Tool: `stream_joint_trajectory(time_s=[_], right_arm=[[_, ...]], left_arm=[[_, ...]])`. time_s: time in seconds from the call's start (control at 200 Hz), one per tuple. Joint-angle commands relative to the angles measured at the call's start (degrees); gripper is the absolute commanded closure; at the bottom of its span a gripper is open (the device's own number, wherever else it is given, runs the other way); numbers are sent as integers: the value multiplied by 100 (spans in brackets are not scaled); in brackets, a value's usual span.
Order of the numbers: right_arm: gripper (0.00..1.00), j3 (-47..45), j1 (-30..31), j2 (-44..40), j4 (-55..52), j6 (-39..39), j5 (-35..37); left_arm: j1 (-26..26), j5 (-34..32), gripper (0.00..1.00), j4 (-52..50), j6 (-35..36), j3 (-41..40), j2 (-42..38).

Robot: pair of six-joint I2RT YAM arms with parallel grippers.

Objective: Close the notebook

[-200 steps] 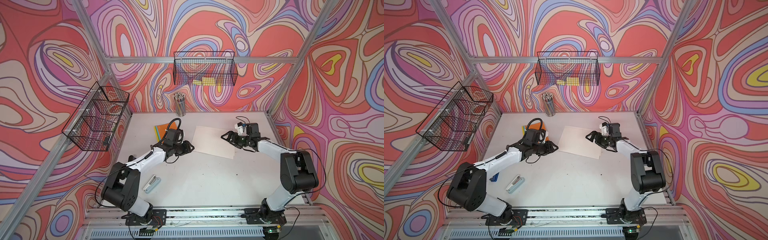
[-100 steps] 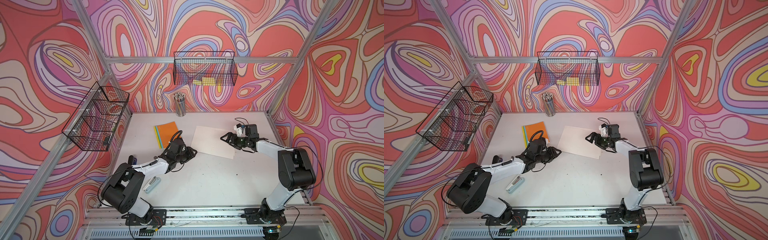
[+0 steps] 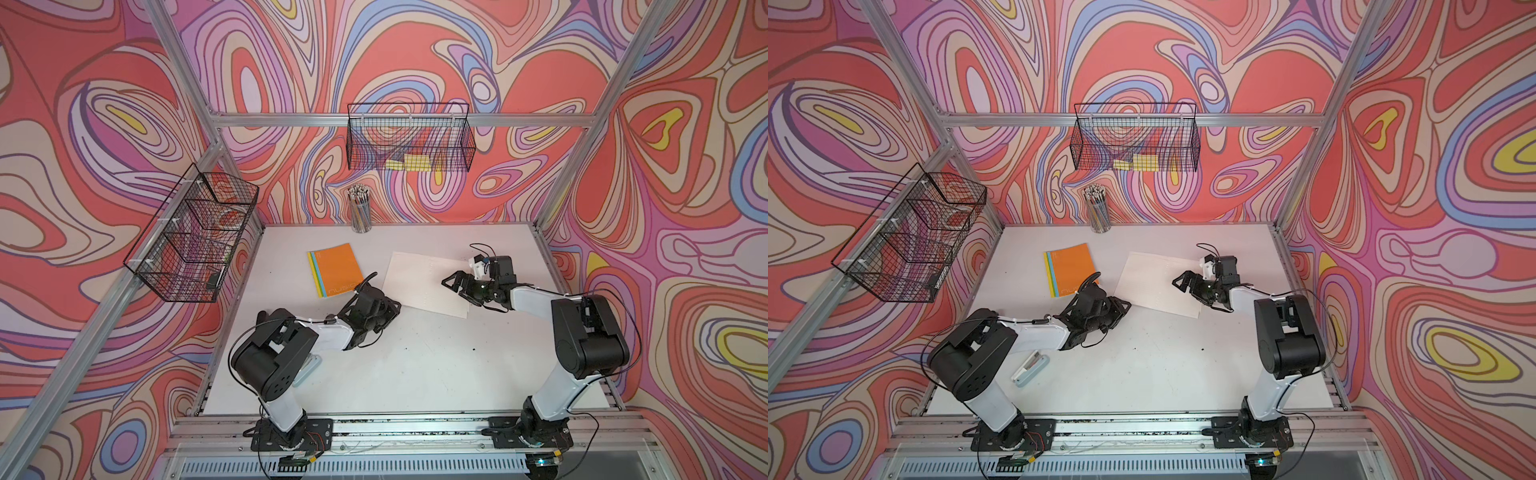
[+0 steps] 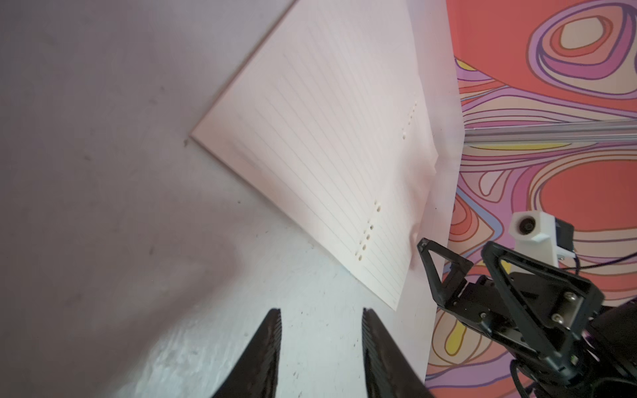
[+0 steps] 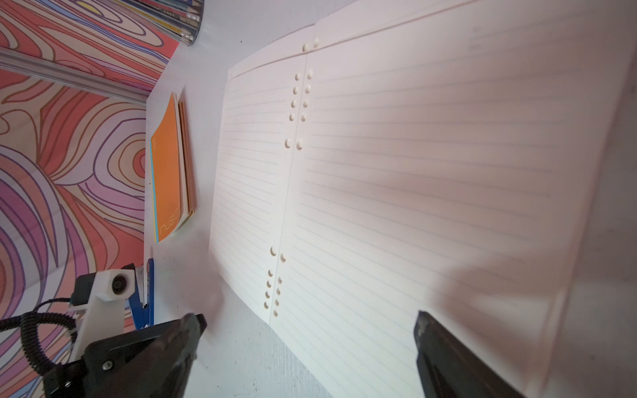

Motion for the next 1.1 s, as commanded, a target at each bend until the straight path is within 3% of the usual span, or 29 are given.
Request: stream_joint_trajectory(time_s=[0.0,0.481,1.097], right_arm=[[2,-128,-27,85,203,44,50],[2,-288,-27,349,419,216,-114],[2,-305,-26,245,322,191,-184]], left_arm=[[-48,-346,59,477,-373,44,240],[-143,-646,59,1408,-940,211,1119],[-242,-1005,64,1519,-1375,325,1515]])
